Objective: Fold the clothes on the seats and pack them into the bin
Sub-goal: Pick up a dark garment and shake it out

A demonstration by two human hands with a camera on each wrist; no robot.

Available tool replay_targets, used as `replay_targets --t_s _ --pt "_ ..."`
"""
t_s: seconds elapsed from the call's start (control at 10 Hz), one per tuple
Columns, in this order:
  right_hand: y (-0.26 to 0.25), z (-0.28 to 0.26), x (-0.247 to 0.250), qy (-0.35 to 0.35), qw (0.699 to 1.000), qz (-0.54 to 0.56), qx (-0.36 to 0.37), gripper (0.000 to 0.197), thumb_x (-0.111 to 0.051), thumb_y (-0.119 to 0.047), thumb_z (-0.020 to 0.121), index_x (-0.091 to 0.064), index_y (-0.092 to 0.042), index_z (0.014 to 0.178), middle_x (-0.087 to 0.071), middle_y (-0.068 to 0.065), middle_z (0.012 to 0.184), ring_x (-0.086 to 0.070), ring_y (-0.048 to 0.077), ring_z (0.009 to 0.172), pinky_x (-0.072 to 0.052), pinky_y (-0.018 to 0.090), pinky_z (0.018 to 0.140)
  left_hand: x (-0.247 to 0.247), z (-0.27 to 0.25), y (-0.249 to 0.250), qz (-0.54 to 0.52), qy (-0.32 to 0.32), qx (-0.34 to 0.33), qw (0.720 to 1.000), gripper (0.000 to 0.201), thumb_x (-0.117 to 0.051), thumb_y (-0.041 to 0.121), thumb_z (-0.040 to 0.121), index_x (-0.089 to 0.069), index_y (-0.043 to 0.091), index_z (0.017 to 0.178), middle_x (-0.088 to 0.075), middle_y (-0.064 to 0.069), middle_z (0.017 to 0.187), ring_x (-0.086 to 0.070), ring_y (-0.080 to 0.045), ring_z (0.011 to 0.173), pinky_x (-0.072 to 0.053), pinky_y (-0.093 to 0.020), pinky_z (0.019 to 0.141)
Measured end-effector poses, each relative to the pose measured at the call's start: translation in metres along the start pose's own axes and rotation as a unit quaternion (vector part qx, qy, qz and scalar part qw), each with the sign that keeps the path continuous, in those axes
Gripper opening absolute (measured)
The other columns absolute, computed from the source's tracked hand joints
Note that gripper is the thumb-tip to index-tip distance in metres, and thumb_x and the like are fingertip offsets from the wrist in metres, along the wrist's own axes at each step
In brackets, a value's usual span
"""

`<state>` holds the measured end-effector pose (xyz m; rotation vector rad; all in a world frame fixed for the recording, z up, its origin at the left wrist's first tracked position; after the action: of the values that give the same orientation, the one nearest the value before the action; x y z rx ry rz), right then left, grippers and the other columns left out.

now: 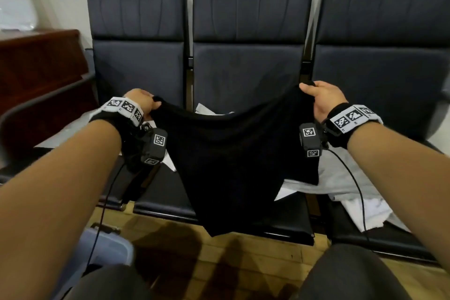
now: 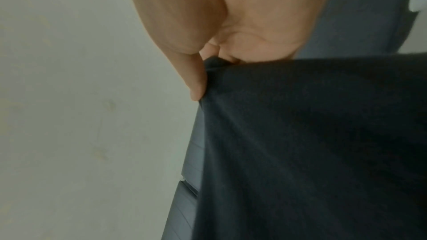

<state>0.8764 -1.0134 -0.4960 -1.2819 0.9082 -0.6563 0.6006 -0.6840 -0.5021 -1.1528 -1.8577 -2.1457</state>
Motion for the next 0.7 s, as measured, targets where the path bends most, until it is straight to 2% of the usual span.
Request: replay_targets --t_s 0.1,0.2,0.3,0.4,0.5,0.6,0.7 --pt "-0.038 0.002 0.009 -0.001 0.999 -0.007 0.035 0.017 -0.066 -0.006 0.088 -0.059 -0.014 0.076 -0.066 0.009 0.081 -0.068 0.026 0.081 -0.057 0.046 0.083 0.026 -0.003 0.033 -0.038 0.012 -0.019 0.999 0.036 -0.055 0.014 0.094 -0.053 0.007 0.129 -0.058 -0.01 0.101 -0.064 -0.025 0.078 -0.056 -0.048 0.086" --pt "-0.073 0.003 0.018 0.002 0.998 -0.005 0.056 0.013 -0.063 -0.004 0.089 -0.058 -0.013 0.081 -0.065 0.009 0.083 -0.069 0.025 0.08 -0.057 0.047 0.084 0.056 0.019 0.058 -0.056 0.012 -0.041 0.998 0.041 -0.06 0.022 0.088 -0.055 0.01 0.127 -0.06 -0.013 0.112 -0.063 -0.034 0.098 -0.054 -0.054 0.088" --pt "-0.094 0.013 0.03 0.025 0.996 -0.041 0.08 0.018 -0.073 -0.007 0.08 -0.058 -0.016 0.084 -0.065 0.012 0.085 -0.068 0.03 0.084 -0.053 0.058 0.088 0.07 0.019 0.078 -0.06 0.042 -0.068 0.995 0.054 -0.069 0.03 0.073 -0.058 0.012 0.123 -0.062 -0.009 0.108 -0.063 -0.031 0.096 -0.054 -0.05 0.09" --pt "-0.106 0.019 0.041 0.04 0.987 -0.113 0.107 0.031 -0.085 -0.016 0.065 -0.067 -0.029 0.087 -0.069 0.015 0.1 -0.069 0.035 0.092 -0.055 0.059 0.082 0.077 -0.004 0.103 -0.054 0.08 -0.125 0.988 0.012 -0.068 0.023 0.084 -0.065 0.022 0.096 -0.064 -0.009 0.096 -0.061 -0.025 0.076 -0.057 -0.036 0.074" --pt "-0.11 0.021 0.044 -0.002 0.982 -0.165 0.092 0.018 -0.081 -0.011 0.074 -0.077 -0.025 0.086 -0.072 0.012 0.096 -0.07 0.032 0.095 -0.054 0.054 0.089 0.074 -0.022 0.105 -0.059 0.014 -0.116 0.991 0.015 -0.075 0.033 0.078 -0.069 0.023 0.087 -0.068 -0.011 0.1 -0.066 -0.03 0.091 -0.054 -0.046 0.089" --pt "-0.108 0.026 0.049 -0.031 0.966 -0.251 0.053 0.017 -0.078 -0.005 0.075 -0.079 -0.021 0.081 -0.072 0.01 0.098 -0.066 0.034 0.108 -0.05 0.053 0.098 0.074 -0.035 0.106 0.057 -0.008 -0.14 0.989 0.027 -0.083 0.031 0.072 -0.071 0.028 0.096 -0.068 -0.004 0.09 -0.062 -0.022 0.08 -0.052 -0.032 0.076" --pt "-0.106 0.02 0.046 -0.036 0.947 -0.316 0.044 0.023 -0.07 0.008 0.081 -0.073 -0.015 0.082 -0.07 0.015 0.093 -0.068 0.033 0.098 -0.054 0.046 0.092 0.072 -0.038 0.102 0.199 0.026 -0.168 0.965 0.037 -0.078 0.016 0.077 -0.069 0.022 0.112 -0.067 -0.003 0.106 -0.062 -0.021 0.101 -0.043 -0.025 0.088"
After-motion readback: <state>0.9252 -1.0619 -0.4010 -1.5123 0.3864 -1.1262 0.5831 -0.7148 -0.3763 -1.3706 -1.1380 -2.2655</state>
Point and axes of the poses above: each hand's wrist, its own z-axis towards the middle knuckle, its own x-axis out of the back of the hand, y = z × x, the point moved 2 cm from there along z, towards the middle knuckle
